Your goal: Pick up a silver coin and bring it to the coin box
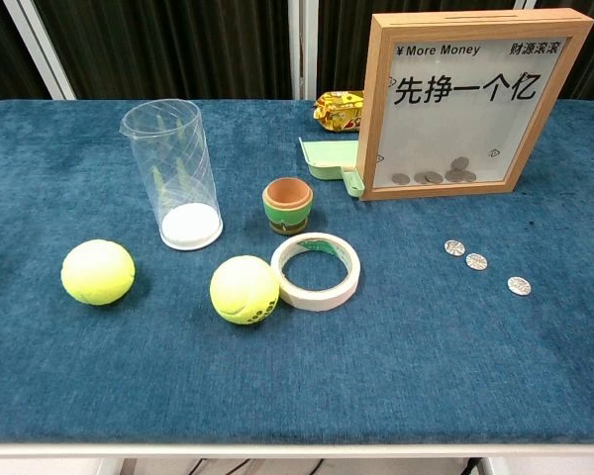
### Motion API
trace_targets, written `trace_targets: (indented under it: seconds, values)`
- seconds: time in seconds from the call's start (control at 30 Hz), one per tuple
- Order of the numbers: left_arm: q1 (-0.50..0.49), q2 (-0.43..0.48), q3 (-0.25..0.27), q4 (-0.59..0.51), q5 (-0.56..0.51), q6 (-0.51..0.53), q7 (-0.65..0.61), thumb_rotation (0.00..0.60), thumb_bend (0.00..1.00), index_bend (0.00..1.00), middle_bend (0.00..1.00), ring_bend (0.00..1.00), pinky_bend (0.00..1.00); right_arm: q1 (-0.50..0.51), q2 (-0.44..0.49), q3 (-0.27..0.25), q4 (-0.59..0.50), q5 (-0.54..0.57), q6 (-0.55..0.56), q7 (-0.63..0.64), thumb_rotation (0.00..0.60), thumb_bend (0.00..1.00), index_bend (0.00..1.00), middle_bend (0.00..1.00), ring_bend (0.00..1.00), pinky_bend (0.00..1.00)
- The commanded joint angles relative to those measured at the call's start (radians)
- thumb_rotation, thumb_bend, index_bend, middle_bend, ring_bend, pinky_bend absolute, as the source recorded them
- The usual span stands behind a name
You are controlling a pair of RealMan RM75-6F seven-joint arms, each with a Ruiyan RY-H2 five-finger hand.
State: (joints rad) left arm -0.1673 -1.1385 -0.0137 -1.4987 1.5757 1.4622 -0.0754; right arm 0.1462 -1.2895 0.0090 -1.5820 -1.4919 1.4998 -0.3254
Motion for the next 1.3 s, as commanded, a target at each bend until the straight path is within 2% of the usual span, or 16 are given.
trace_targets:
  seconds: [0.03, 0.4, 0.67, 0.83, 1.0, 1.3]
  values:
    - [0.000, 0.002, -0.002, -0.002, -0.005, -0.003, 0.002, 0.600, 0.15, 0.05, 0.02, 0.00, 0.00, -0.017, 0.007, -0.001, 0.013, -0.012, 0.024, 0.006, 0.600, 0.04, 0.00, 0.00, 0.00, 0.00]
    - [-0.003, 0.000, -0.004, -0.010, -0.004, -0.005, 0.014, 0.600, 0.15, 0.05, 0.02, 0.00, 0.00, -0.033, 0.019, 0.002, 0.008, -0.021, 0.017, 0.025, 0.600, 0.04, 0.00, 0.00, 0.00, 0.00]
    - [-0.002, 0.001, 0.001, -0.013, -0.003, -0.010, 0.013, 0.600, 0.15, 0.05, 0.02, 0.00, 0.00, 0.037, 0.011, 0.021, -0.051, 0.000, -0.113, -0.047, 0.600, 0.04, 0.00, 0.00, 0.00, 0.00]
    - [-0.002, -0.002, 0.002, -0.006, 0.000, -0.010, 0.004, 0.600, 0.15, 0.05, 0.02, 0.00, 0.00, 0.101, -0.008, 0.048, -0.111, 0.065, -0.224, -0.155, 0.600, 0.04, 0.00, 0.00, 0.00, 0.00]
    - [-0.001, -0.004, 0.009, 0.005, 0.008, -0.009, -0.003, 0.600, 0.15, 0.05, 0.02, 0.00, 0.00, 0.170, -0.066, 0.083, -0.108, 0.181, -0.326, -0.300, 0.600, 0.05, 0.00, 0.00, 0.00, 0.00]
    - [0.004, -0.008, 0.010, 0.021, 0.014, 0.002, -0.032, 0.600, 0.15, 0.05, 0.02, 0.00, 0.00, 0.236, -0.145, 0.097, -0.071, 0.303, -0.395, -0.395, 0.600, 0.05, 0.00, 0.00, 0.00, 0.00]
